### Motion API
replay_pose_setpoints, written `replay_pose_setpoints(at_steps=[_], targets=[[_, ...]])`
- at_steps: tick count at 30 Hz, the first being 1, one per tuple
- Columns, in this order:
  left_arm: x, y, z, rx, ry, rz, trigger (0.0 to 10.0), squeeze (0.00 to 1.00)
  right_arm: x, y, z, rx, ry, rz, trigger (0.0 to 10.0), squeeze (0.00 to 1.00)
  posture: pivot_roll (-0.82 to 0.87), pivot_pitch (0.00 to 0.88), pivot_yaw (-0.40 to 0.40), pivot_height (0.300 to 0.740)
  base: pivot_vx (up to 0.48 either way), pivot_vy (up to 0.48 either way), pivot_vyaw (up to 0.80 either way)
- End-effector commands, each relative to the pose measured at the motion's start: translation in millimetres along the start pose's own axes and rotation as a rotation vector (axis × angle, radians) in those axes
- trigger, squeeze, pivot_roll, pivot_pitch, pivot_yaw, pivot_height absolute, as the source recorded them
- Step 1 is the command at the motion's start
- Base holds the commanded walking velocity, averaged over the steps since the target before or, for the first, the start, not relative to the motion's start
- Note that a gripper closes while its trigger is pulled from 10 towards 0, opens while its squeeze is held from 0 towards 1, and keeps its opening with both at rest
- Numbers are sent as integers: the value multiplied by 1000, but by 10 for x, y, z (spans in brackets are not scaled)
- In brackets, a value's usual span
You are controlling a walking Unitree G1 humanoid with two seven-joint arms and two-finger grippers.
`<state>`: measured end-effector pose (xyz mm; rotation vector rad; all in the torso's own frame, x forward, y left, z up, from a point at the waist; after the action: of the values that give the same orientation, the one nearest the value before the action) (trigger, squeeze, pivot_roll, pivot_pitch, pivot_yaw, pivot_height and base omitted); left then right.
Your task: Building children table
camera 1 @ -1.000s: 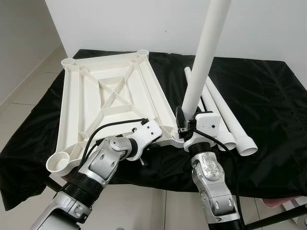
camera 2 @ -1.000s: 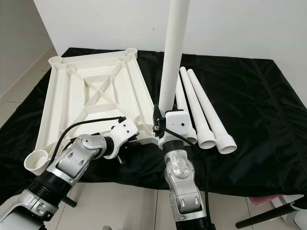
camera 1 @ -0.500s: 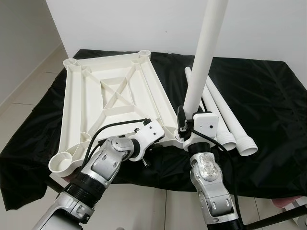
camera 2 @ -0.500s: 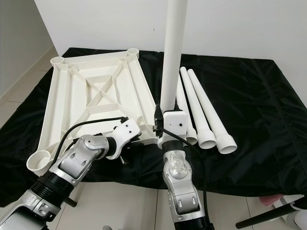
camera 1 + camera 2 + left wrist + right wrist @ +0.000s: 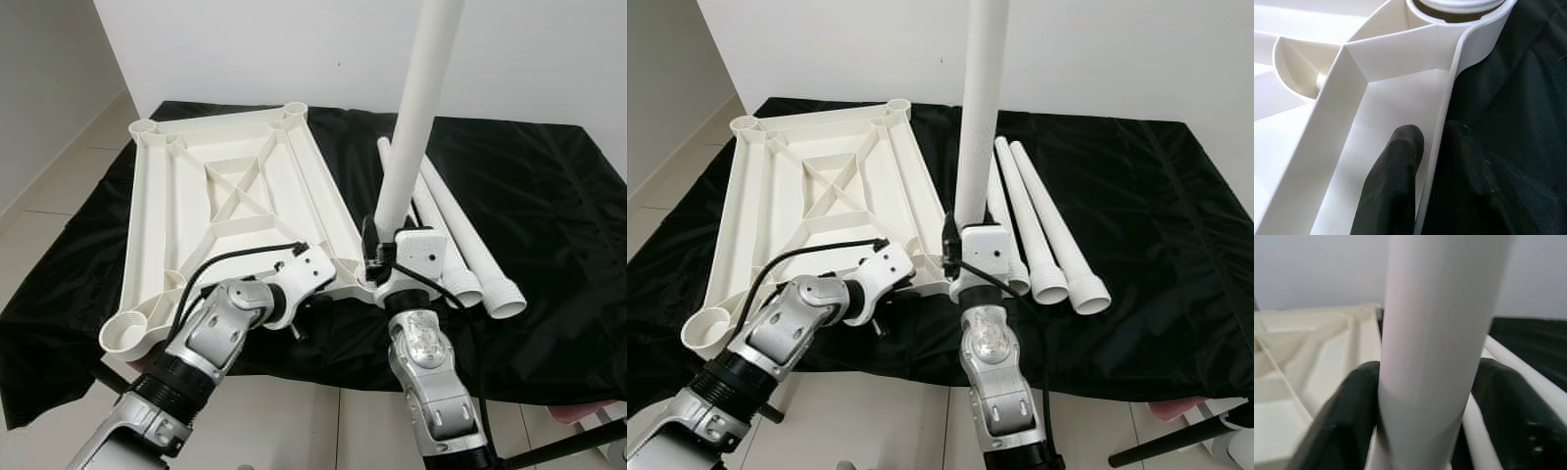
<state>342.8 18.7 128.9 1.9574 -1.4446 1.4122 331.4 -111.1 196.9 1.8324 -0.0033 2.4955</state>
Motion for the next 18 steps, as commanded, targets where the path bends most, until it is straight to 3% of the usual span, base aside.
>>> replay_pose_setpoints(at_steps=[1, 2, 3, 5, 6, 13, 15, 16, 18], targets=[[158, 49, -12, -29, 47, 44, 10000, 0, -56, 26, -16, -13, -25, 3, 10000, 1000, -108, 105, 46, 740, 0, 0, 0], [159, 49, -9, -29, 48, 43, 10000, 0, -45, 25, -13, -12, -19, -6, 10000, 1000, -109, 104, 45, 740, 0, 0, 0], [162, 52, -7, -29, 49, 43, 10000, 0, -38, 23, -11, -10, -15, -10, 10000, 533, -109, 104, 44, 740, 0, 0, 0], [164, 53, -5, -29, 50, 42, 10000, 0, -33, 21, -9, -7, -13, -12, 10000, 533, -109, 104, 44, 740, 0, 0, 0], [165, 55, -3, -29, 50, 41, 10000, 0, -24, 14, -5, -1, -8, -12, 10000, 0, -109, 104, 42, 740, 0, 0, 0], [167, 57, -1, -27, 51, 40, 10000, 0, 19, -19, 12, 32, 11, 3, 10000, 0, -110, 105, 41, 740, 0, 0, 0], [170, 59, 1, -27, 52, 38, 10000, 0, 37, -17, 20, 40, 21, 20, 8235, 0, -110, 105, 39, 740, 0, 0, 0], [171, 60, 1, -27, 53, 37, 10000, 0, 50, -23, 22, 53, 28, 35, 0, 0, -109, 106, 39, 740, 0, 0, 0], [169, 61, 2, -27, 53, 38, 10000, 0, 69, -25, 26, 65, 39, 56, 0, 0, -111, 104, 38, 740, 0, 0, 0]])
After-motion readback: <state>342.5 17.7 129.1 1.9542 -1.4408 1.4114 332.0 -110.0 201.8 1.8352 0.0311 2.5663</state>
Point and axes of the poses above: a point about 5 cm out from each wrist's last joint towards the gripper, its own z axis pointing out of the wrist towards the gripper, its own x axis along the axis of the wrist's last joint, y = z × x, the point moved 5 cm from there along z, pointing out of the wrist towards the gripper
